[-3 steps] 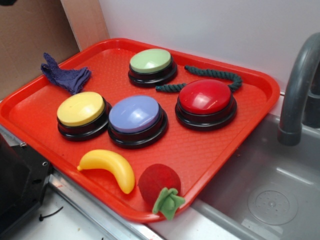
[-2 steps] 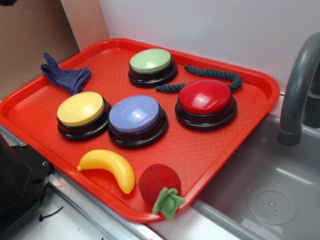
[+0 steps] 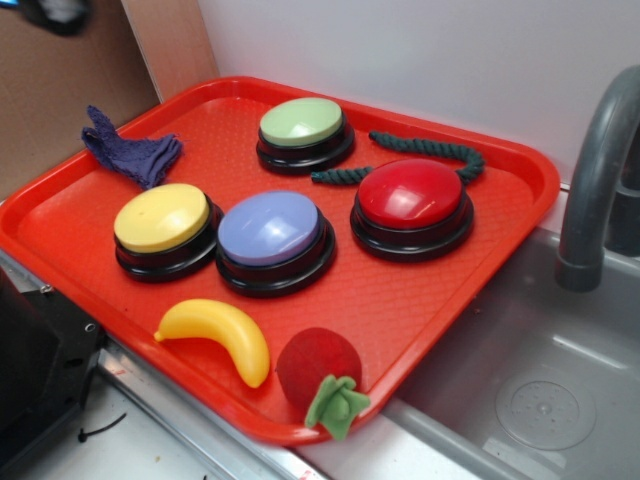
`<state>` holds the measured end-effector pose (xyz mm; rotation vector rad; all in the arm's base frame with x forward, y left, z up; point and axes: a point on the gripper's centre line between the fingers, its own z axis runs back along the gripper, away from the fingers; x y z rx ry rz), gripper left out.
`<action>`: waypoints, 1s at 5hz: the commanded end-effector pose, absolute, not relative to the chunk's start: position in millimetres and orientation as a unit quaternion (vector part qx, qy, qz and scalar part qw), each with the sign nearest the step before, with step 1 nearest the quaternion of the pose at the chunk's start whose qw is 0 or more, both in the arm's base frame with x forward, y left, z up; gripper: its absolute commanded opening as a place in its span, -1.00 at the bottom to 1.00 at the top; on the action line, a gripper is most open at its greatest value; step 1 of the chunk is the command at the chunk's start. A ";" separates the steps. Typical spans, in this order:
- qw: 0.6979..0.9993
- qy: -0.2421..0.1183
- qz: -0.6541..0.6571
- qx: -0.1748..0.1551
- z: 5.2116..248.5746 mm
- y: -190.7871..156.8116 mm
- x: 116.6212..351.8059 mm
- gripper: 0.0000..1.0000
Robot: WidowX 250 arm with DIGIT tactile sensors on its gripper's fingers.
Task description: Push the purple button.
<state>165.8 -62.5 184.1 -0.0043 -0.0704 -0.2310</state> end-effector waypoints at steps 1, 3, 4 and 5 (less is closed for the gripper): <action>0.966 -0.047 -0.252 0.020 148.6 -96.4 184.4 1.00; 0.963 -0.012 -0.270 -0.010 68.4 -81.0 215.2 1.00; 0.962 0.021 -0.271 -0.016 48.1 -77.7 225.5 1.00; 0.958 0.014 -0.285 -0.021 50.2 -78.9 225.3 1.00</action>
